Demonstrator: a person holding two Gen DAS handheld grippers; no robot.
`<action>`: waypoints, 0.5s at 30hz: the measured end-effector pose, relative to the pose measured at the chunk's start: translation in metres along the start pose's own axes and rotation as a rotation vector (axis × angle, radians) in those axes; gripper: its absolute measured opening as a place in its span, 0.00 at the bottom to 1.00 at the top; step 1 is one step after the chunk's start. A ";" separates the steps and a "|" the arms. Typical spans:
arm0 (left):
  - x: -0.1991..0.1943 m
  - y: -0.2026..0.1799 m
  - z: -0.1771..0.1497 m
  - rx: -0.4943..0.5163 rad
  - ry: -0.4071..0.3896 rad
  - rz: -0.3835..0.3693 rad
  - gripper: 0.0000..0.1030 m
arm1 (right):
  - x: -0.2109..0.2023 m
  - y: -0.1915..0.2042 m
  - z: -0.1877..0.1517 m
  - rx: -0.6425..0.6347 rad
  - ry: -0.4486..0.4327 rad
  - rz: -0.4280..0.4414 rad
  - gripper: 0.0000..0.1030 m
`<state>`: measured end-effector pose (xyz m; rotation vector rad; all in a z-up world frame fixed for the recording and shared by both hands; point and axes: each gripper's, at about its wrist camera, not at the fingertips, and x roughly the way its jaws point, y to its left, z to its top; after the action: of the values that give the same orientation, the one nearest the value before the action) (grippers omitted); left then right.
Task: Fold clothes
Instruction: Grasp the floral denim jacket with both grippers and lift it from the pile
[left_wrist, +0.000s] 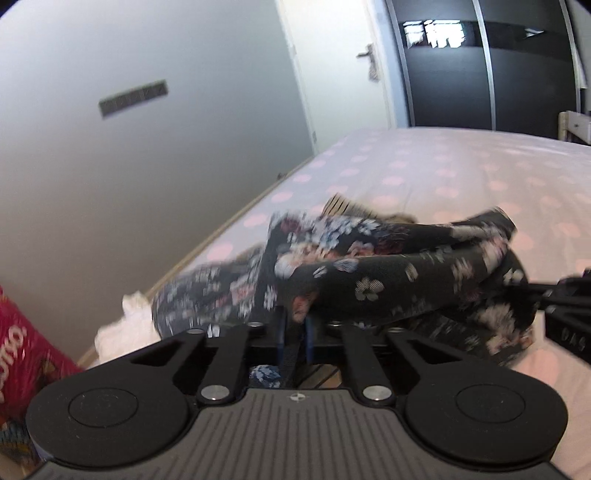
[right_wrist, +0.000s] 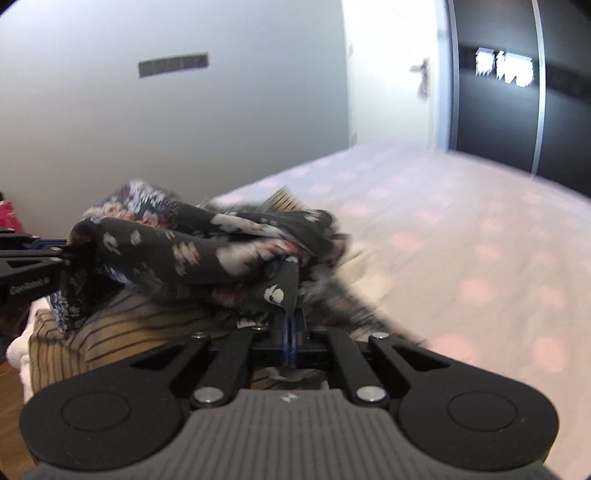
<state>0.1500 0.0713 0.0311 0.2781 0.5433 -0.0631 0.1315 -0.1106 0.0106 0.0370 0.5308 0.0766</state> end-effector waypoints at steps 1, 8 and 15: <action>-0.009 -0.003 0.005 0.005 -0.019 -0.017 0.02 | -0.013 -0.006 0.004 -0.004 -0.021 -0.015 0.02; -0.089 -0.063 0.031 0.124 -0.191 -0.216 0.00 | -0.111 -0.037 0.015 -0.110 -0.162 -0.143 0.01; -0.131 -0.116 0.029 0.213 -0.211 -0.331 0.00 | -0.213 -0.098 -0.001 -0.155 -0.160 -0.331 0.02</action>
<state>0.0377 -0.0503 0.0945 0.3825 0.3681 -0.4683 -0.0456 -0.2258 0.1111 -0.1944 0.3644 -0.2073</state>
